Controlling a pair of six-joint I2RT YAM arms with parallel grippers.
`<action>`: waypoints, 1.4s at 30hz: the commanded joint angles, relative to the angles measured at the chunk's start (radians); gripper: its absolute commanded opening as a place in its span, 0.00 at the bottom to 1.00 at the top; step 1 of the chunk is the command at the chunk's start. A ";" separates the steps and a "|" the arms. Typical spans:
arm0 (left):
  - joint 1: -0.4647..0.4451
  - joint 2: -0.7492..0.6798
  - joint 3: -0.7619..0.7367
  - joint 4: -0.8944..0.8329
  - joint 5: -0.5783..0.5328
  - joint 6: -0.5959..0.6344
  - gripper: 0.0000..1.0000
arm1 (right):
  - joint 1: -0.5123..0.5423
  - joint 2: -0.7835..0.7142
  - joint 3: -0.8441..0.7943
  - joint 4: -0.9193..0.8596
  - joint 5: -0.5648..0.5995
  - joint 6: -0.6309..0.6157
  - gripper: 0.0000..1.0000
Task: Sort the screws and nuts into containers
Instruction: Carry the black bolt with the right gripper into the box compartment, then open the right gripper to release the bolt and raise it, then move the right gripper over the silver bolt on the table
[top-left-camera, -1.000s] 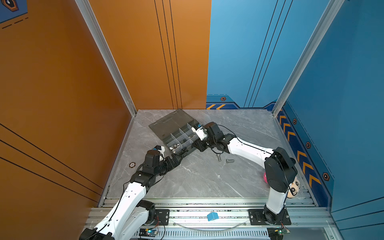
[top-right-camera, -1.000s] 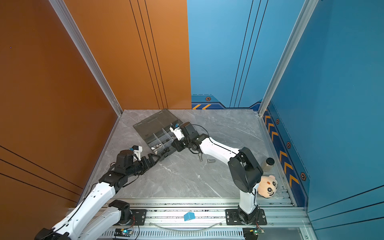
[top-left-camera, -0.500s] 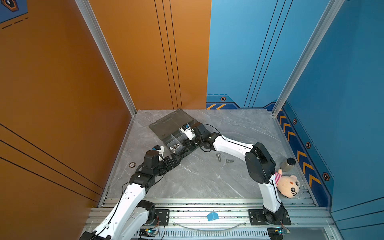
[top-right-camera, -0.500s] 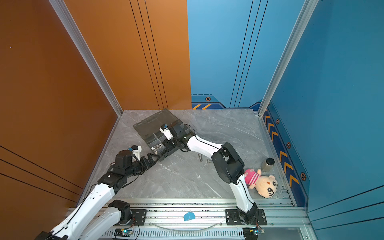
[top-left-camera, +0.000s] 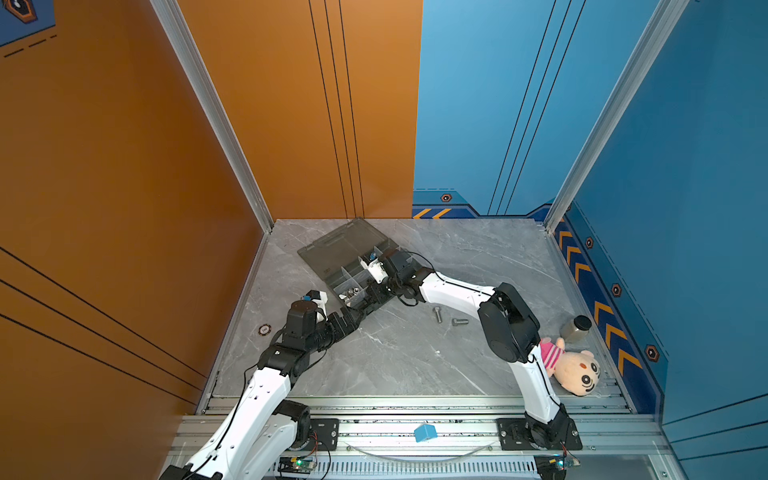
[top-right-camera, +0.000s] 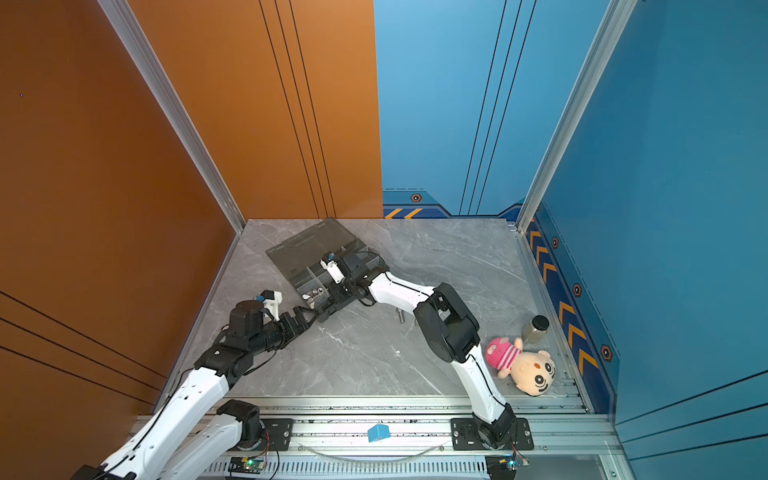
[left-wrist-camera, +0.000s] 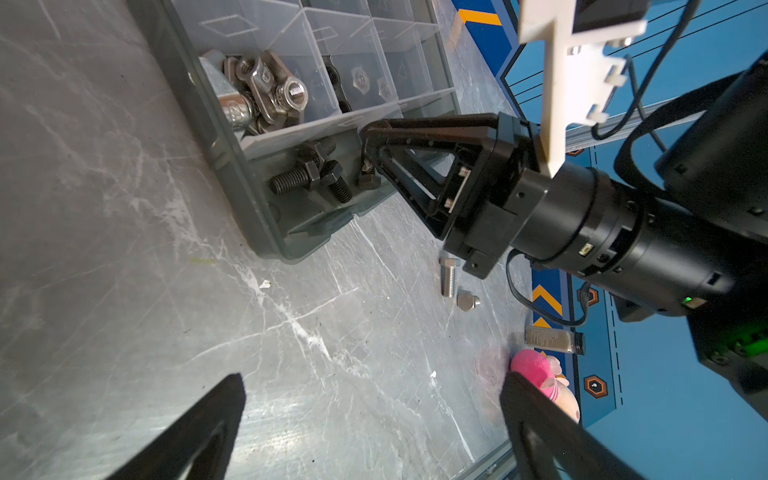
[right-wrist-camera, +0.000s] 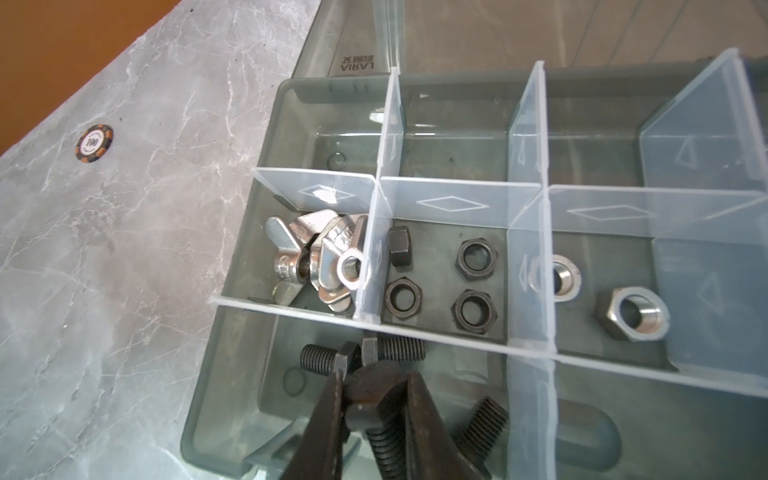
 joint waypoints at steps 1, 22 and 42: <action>0.009 -0.001 -0.009 -0.004 0.024 0.021 0.98 | 0.003 0.010 0.031 -0.037 0.047 0.016 0.21; 0.017 0.025 -0.003 0.005 0.032 0.025 0.98 | -0.007 -0.158 -0.018 -0.064 0.057 0.050 0.44; 0.011 0.024 -0.010 0.009 0.034 0.005 0.98 | -0.126 -0.522 -0.381 -0.130 0.153 0.138 0.53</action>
